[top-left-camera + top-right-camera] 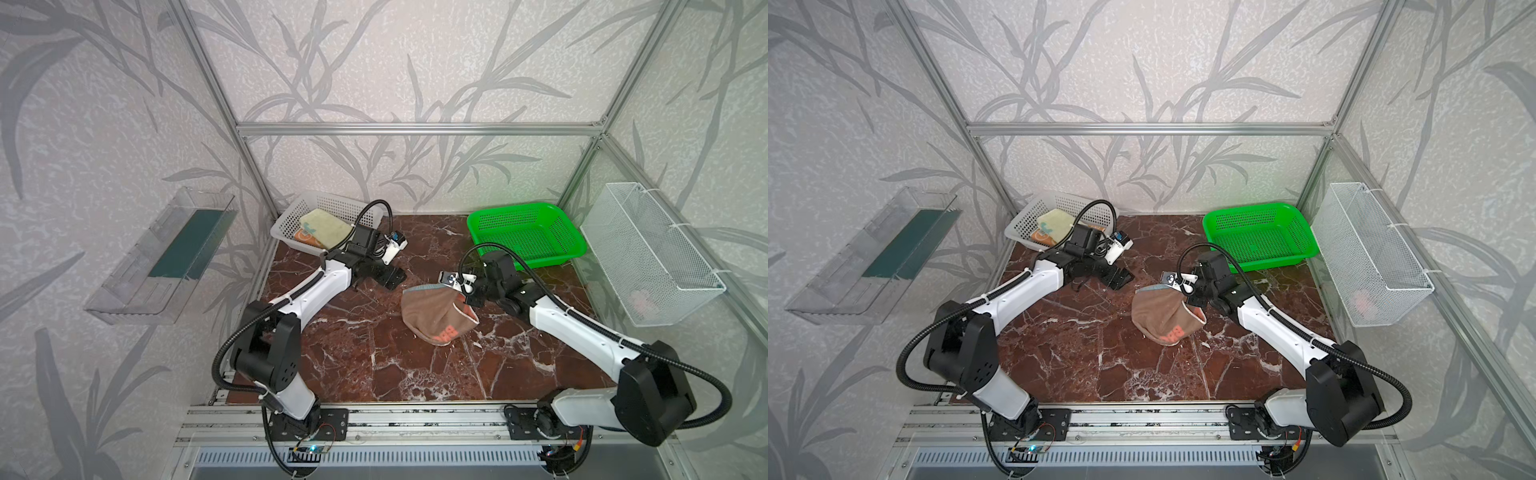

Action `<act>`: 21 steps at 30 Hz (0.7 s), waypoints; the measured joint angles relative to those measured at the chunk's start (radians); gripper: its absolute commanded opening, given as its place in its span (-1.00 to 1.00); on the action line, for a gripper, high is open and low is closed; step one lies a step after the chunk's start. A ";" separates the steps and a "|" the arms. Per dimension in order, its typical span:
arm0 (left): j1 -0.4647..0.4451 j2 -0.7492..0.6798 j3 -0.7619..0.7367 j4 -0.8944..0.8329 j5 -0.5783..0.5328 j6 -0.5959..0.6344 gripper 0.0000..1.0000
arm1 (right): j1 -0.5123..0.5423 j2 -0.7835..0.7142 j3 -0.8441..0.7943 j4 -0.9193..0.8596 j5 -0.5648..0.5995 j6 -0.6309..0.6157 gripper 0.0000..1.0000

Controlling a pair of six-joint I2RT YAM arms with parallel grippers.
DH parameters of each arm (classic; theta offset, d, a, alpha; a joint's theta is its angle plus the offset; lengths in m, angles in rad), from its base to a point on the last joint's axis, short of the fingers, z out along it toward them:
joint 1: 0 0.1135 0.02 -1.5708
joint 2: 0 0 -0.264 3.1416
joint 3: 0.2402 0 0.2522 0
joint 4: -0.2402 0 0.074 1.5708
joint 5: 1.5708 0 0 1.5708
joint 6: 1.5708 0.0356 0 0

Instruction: Fold and stack the towels

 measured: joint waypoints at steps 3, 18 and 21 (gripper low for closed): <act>-0.020 0.070 0.063 -0.050 -0.020 0.030 0.71 | 0.000 0.000 -0.023 -0.030 0.036 0.027 -1.00; -0.127 0.405 0.402 -0.313 -0.225 0.154 0.64 | -0.002 0.027 -0.141 -0.047 0.245 0.186 -1.00; -0.127 0.437 0.438 -0.352 -0.235 0.167 0.62 | -0.003 0.078 -0.143 -0.023 0.264 0.199 -1.00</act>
